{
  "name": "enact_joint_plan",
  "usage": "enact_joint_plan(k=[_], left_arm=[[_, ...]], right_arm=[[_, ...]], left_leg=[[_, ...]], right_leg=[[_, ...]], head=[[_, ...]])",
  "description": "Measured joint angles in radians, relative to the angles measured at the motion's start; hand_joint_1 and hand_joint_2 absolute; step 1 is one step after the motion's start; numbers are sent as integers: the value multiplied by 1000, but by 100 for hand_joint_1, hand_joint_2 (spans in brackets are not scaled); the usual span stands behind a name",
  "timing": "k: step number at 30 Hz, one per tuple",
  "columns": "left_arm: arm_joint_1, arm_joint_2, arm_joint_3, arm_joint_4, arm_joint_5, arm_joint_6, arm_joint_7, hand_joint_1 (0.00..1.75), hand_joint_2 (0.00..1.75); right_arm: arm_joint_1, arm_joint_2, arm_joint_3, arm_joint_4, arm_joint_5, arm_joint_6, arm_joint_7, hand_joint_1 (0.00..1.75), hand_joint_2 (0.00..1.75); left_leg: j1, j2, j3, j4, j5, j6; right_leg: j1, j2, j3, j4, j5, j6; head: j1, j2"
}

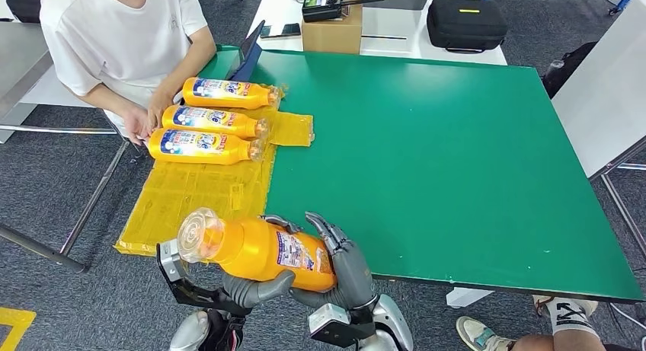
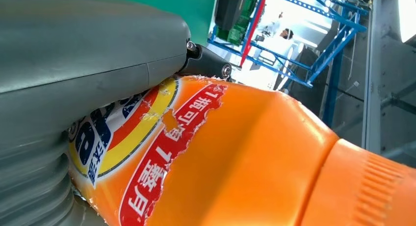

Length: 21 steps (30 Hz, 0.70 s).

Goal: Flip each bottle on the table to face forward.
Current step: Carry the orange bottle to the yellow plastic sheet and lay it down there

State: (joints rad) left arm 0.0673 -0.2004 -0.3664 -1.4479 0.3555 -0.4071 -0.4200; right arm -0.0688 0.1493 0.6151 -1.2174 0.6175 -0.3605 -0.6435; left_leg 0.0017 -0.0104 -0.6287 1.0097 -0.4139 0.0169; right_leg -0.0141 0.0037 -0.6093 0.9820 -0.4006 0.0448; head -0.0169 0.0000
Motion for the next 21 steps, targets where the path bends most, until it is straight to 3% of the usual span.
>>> enact_joint_plan(k=[21], left_arm=[[-7, -1, 9, 0, -21, 30, -4, 175, 175]], right_arm=[[11, -9, -19, -116, -57, -50, -49, 0, 0]], left_leg=[[0, 0, 0, 0, 0, 0]], right_leg=[[0, 0, 0, 0, 0, 0]], head=[[0, 0]])
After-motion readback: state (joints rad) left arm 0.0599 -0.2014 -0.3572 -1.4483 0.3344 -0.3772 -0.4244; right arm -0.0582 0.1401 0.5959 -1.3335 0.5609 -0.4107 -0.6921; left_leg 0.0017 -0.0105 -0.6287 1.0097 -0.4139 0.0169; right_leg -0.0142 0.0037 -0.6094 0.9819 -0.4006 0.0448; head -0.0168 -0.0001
